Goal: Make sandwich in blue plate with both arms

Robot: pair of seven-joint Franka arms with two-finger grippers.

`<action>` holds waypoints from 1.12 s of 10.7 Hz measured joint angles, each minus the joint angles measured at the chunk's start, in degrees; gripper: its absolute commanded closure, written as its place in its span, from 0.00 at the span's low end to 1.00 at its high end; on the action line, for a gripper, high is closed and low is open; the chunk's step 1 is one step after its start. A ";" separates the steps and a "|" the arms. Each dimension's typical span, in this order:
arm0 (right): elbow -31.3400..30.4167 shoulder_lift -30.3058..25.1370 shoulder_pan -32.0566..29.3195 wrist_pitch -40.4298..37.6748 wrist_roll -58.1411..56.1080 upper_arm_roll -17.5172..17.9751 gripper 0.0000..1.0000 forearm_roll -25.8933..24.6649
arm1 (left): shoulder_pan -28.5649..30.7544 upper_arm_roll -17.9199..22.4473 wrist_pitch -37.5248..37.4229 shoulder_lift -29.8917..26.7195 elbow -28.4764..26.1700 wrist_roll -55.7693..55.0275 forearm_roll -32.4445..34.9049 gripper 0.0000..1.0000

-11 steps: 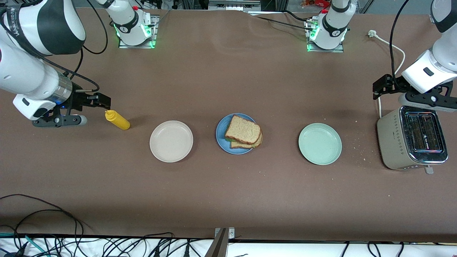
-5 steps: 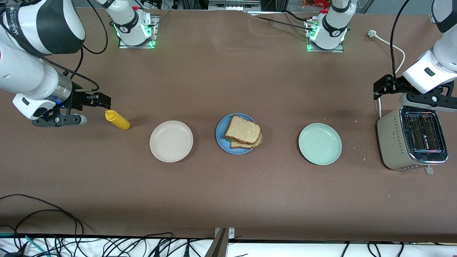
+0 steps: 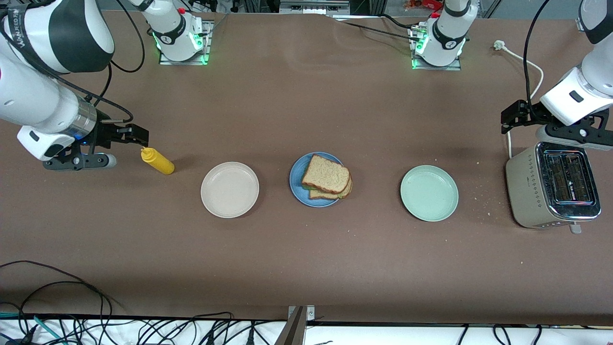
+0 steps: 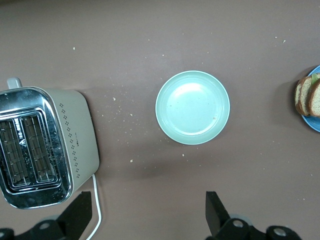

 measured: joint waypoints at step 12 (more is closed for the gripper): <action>0.00 0.00 -0.02 0.00 0.04 -0.01 0.00 2.08 | 0.00 0.00 0.00 0.00 0.00 0.00 0.00 0.00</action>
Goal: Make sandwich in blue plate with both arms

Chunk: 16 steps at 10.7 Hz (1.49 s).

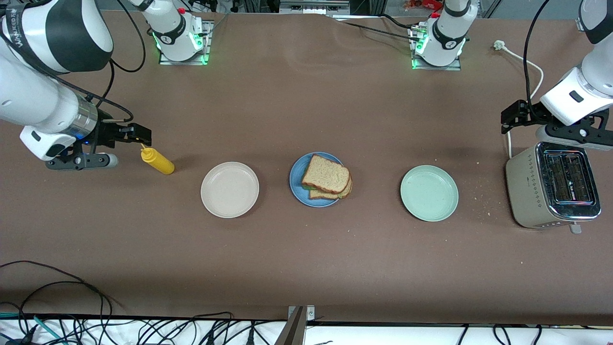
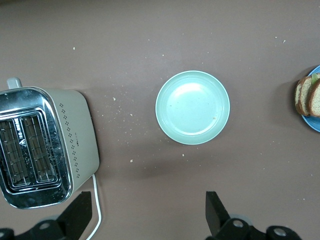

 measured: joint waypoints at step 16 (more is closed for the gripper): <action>-0.53 0.01 -0.31 -0.96 1.06 -4.06 0.00 -0.42 | 0.03 0.00 0.00 0.03 0.00 0.00 0.00 0.00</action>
